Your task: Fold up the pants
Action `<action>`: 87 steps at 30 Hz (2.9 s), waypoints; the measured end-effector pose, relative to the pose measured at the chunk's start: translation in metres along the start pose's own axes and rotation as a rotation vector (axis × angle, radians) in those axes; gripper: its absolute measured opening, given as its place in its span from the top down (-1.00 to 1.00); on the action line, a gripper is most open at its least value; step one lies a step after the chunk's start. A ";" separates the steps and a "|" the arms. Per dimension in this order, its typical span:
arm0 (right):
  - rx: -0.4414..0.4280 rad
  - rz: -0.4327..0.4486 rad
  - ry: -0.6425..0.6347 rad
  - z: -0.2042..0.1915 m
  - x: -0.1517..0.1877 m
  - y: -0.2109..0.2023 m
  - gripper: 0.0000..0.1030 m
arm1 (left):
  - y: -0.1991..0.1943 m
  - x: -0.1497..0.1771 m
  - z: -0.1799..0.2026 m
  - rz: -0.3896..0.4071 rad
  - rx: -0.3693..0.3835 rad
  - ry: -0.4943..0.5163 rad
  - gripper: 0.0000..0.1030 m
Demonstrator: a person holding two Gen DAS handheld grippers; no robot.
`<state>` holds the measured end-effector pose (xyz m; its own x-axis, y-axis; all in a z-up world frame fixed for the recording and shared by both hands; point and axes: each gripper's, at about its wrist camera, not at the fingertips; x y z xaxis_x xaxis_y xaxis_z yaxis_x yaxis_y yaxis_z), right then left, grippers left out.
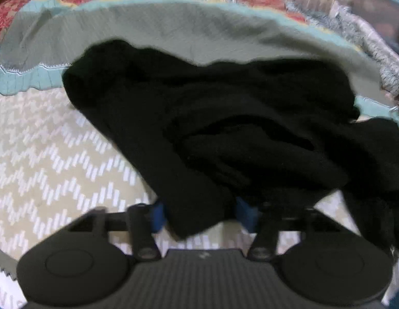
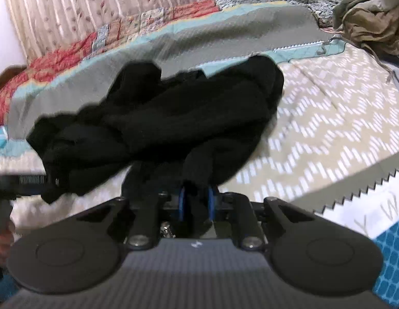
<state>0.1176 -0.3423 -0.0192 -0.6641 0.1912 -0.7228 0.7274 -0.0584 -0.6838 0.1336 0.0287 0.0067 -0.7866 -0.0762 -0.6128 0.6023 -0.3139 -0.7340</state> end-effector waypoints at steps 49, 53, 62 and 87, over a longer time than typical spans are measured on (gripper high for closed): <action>0.713 0.396 -0.008 0.159 -0.086 -0.106 -0.42 | -0.148 0.109 -0.203 0.160 0.266 -0.930 0.84; 0.592 0.372 0.299 0.204 -0.080 -0.118 -0.42 | -0.149 0.117 -0.200 0.138 0.227 -0.909 0.57; 0.211 0.129 0.635 0.220 0.000 -0.093 -0.32 | -0.149 0.114 -0.209 0.147 0.201 -0.979 -0.36; 0.452 0.177 0.496 0.246 -0.026 -0.136 0.75 | -0.188 0.118 -0.172 0.044 0.118 -0.767 0.83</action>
<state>-0.0064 -0.5808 0.0680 -0.3066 0.5601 -0.7696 0.6024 -0.5119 -0.6125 -0.0486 0.2413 0.0218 -0.6627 -0.7112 -0.2345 0.6501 -0.3909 -0.6515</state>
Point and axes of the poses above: each gripper's, at about its wrist camera, not at the fingertips, and y roughly the way its jaws point, z to its right, x to its underside, and after that the axes turned 14 degrees about x, right-handed
